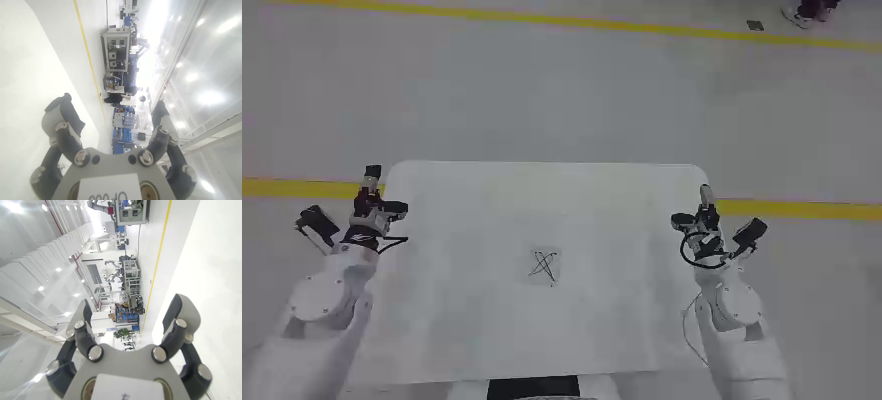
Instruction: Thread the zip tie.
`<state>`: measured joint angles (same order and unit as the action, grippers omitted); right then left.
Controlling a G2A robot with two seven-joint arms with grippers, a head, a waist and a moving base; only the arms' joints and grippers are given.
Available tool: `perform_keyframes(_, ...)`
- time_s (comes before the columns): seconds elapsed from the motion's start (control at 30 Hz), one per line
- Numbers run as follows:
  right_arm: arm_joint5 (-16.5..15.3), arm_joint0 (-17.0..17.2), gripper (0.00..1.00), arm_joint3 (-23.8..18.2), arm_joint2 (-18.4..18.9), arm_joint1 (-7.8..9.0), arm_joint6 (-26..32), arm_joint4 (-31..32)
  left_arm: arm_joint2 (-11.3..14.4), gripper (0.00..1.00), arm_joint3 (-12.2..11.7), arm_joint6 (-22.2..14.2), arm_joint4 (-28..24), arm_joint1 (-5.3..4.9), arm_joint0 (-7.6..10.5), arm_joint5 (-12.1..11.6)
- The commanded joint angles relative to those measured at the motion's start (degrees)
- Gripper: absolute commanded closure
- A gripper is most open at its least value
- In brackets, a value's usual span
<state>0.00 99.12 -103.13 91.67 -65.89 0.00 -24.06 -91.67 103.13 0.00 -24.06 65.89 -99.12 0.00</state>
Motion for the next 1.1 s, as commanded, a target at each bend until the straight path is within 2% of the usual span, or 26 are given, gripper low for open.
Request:
perform_keyframes(0.0,0.00,0.00,0.22,0.00,0.00,0.00,0.00,0.00,0.00,0.22,0.00,0.00,0.00,0.00,0.00,0.00)
perform_keyframes(0.03,0.00,0.00,0.22,0.00,0.00,0.00,0.00,0.00,0.00,0.00,0.00,0.00,0.00,0.00,0.00,0.00)
perform_keyframes(0.07,0.00,0.00,0.00,0.00,0.00,0.00,0.00,0.00,0.00,0.22,0.00,0.00,0.00,0.00,0.00,0.00)
perform_keyframes(0.1,0.00,0.00,0.00,0.00,0.00,0.00,0.00,0.00,0.00,0.00,0.00,0.00,0.00,0.00,0.00,0.00)
perform_keyframes(0.13,0.00,0.00,0.22,0.00,0.00,0.00,0.00,0.00,0.00,0.22,0.00,0.00,0.00,0.00,0.00,0.00)
perform_keyframes(0.17,0.00,0.00,0.00,0.00,0.00,0.00,0.00,0.00,0.00,0.00,0.00,0.00,0.00,0.00,0.00,0.00)
perform_keyframes(0.27,0.00,0.00,0.00,0.00,0.00,0.00,0.00,0.00,0.63,0.00,1.29,-1.59,0.76,-0.02,0.08,-0.85)
perform_keyframes(0.37,0.00,0.00,0.00,0.00,0.00,0.00,0.00,0.00,1.66,0.00,2.02,-4.98,8.32,-0.34,-0.99,-2.09)
perform_keyframes(0.43,0.00,0.00,0.00,0.00,0.00,0.00,0.00,0.00,2.56,0.00,2.70,-4.90,14.50,-0.49,-1.37,-1.82)
perform_keyframes(0.47,0.00,0.00,0.00,0.00,0.00,0.00,0.00,0.00,3.02,0.00,2.90,-4.81,15.86,-0.47,-1.53,-2.34)
perform_keyframes(0.8,0.00,0.00,0.00,0.00,0.00,0.00,0.00,0.00,3.02,0.00,2.90,-4.81,15.86,-0.47,-1.53,-2.34)
perform_keyframes(0.87,0.00,0.00,0.00,0.00,0.00,0.00,0.00,0.00,3.38,0.00,4.43,-6.37,19.09,-0.65,-1.04,-3.56)
perform_keyframes(0.9,0.00,0.00,0.00,0.00,0.00,0.00,0.00,0.00,3.79,0.00,4.72,-8.38,22.53,-0.85,-0.97,-3.98)
perform_keyframes(1.0,0.00,0.00,0.00,0.00,0.00,0.00,0.00,0.00,4.82,0.00,5.69,-12.75,30.37,-1.29,-0.50,-4.28)
perform_keyframes(1.07,0.00,0.00,0.00,0.00,0.00,0.00,0.00,0.00,5.57,0.00,6.09,-15.00,33.71,-1.48,-0.18,-4.08)
